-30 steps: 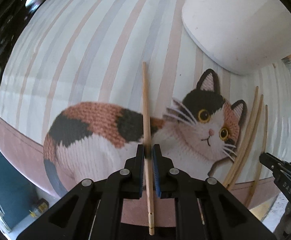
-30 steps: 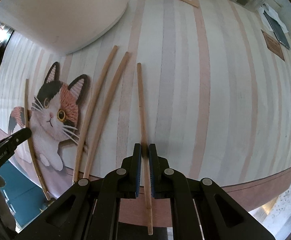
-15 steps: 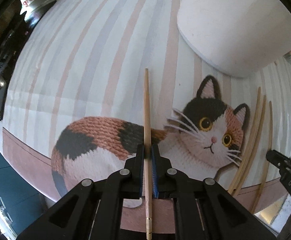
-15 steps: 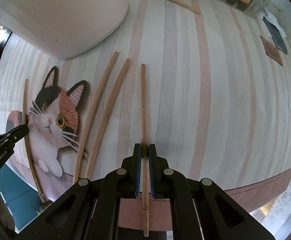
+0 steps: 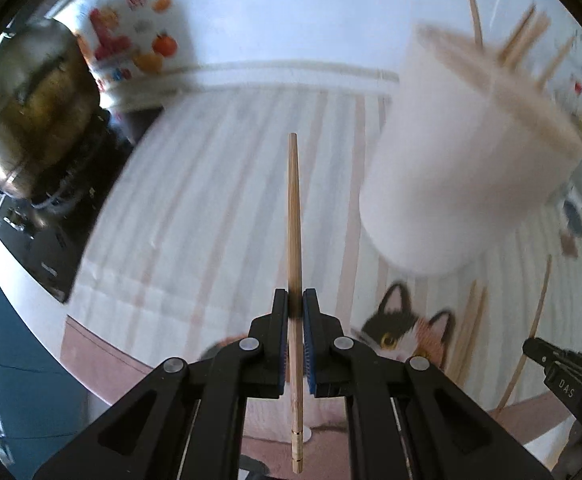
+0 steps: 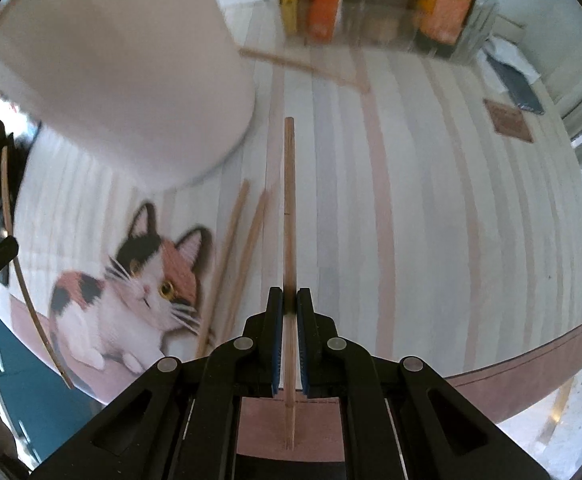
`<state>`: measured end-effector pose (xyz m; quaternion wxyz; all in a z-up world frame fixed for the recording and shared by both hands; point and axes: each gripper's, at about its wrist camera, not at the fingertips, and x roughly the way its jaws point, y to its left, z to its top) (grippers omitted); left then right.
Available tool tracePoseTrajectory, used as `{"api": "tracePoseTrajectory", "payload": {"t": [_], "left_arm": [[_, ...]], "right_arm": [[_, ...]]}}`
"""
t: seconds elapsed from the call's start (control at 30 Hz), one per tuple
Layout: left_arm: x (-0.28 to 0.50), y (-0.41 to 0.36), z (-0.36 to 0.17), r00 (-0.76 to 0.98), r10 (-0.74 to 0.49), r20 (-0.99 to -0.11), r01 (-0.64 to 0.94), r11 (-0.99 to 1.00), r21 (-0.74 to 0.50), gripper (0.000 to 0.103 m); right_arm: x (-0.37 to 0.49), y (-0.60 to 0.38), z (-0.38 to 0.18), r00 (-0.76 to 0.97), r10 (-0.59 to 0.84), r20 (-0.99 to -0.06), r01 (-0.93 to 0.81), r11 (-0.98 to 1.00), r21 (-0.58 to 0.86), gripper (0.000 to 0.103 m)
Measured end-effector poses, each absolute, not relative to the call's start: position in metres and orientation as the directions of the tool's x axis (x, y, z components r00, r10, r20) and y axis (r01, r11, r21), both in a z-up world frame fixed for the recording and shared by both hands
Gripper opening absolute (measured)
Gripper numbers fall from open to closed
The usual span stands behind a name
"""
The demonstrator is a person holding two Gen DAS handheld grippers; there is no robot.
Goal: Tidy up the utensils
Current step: 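Lift and carry both chopsticks to the beige holder and lower them in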
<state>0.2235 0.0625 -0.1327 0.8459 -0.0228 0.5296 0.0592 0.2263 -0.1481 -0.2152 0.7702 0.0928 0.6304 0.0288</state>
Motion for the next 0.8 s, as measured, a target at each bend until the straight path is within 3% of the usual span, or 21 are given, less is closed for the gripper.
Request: {"api": "tracePoseTrajectory", "payload": {"t": [0.37, 0.6, 0.8], "left_arm": [[0.216, 0.093, -0.01, 0.683, 0.018, -0.73, -0.201, 0.966, -0.165, 0.005], [0.215, 0.098, 0.072, 0.821, -0.058, -0.568, -0.161, 0.931, -0.327, 0.005], [0.249, 0.086, 0.102, 0.877, -0.127, -0.463, -0.094, 0.901, -0.424, 0.005]], "right_arm": [[0.242, -0.201, -0.106, 0.475, 0.231, -0.849, 0.145, 0.931, 0.335, 0.007], [0.254, -0.217, -0.02, 0.661, 0.282, -0.695, 0.129, 0.87, 0.475, 0.007], [0.288, -0.229, 0.031, 0.778, 0.284, -0.56, 0.123, 0.805, 0.58, 0.007]]}}
